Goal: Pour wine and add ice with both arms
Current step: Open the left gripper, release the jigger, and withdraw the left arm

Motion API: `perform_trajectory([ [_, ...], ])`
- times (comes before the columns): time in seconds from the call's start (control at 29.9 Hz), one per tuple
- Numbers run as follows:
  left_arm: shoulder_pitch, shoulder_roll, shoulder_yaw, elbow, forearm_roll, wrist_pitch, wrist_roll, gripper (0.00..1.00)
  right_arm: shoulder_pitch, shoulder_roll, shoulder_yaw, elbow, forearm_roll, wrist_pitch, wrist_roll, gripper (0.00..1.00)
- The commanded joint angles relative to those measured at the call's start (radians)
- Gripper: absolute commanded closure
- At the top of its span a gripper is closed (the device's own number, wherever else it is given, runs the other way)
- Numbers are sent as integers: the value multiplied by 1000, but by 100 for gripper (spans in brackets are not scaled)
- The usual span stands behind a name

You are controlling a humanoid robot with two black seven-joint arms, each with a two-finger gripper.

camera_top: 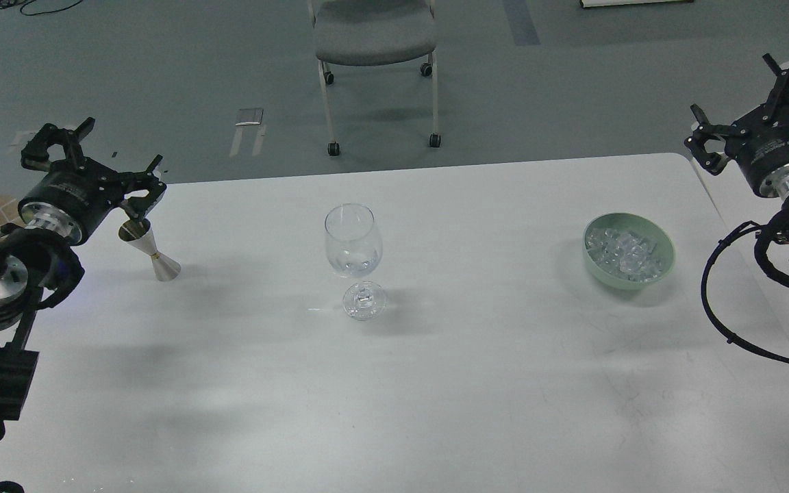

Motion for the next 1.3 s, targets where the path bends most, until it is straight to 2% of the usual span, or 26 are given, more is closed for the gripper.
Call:
perform_trajectory([
  [0.0, -2, 50, -9, -53, -3, 3, -6, 2, -6, -1, -3, 36, 0, 0, -2, 0],
  [0.13, -17, 72, -38, -51, 2, -12, -26, 2, -9, -5, -2, 53, 0, 0, -2, 0],
  [0.23, -5, 95, -33, -65, 5, -41, -22, 3, -12, -13, -2, 61, 0, 0, -2, 0],
  [0.33, 23, 145, -39, -73, 5, -145, -22, 2, -16, -30, -3, 102, 0, -5, -3, 0],
  [0.43, 78, 159, -70, -74, 5, -207, -24, 2, -18, -41, -5, 122, 0, -6, -3, 0],
  [0.5, 174, 155, -127, -82, 5, -328, -27, 2, -22, -53, -5, 142, 0, -6, -3, 0],
  [0.57, 250, 156, -163, -121, 7, -400, -32, 2, -30, -58, -5, 151, 0, -6, -3, 0],
  [0.87, 539, 159, -302, -266, 102, -400, -36, 2, -94, -64, -6, 251, -5, -6, -2, 0],
  [0.97, 612, 154, -338, -347, 172, -338, -36, 2, -122, -90, -6, 303, -43, -5, -2, 0],
  [1.07, 640, 153, -368, -404, 217, -311, -36, 2, -131, -110, -18, 324, -121, -5, -2, 0],
  [1.27, 686, 133, -412, -471, 234, -311, -36, 2, -119, -137, -46, 326, -374, -2, 0, 0],
])
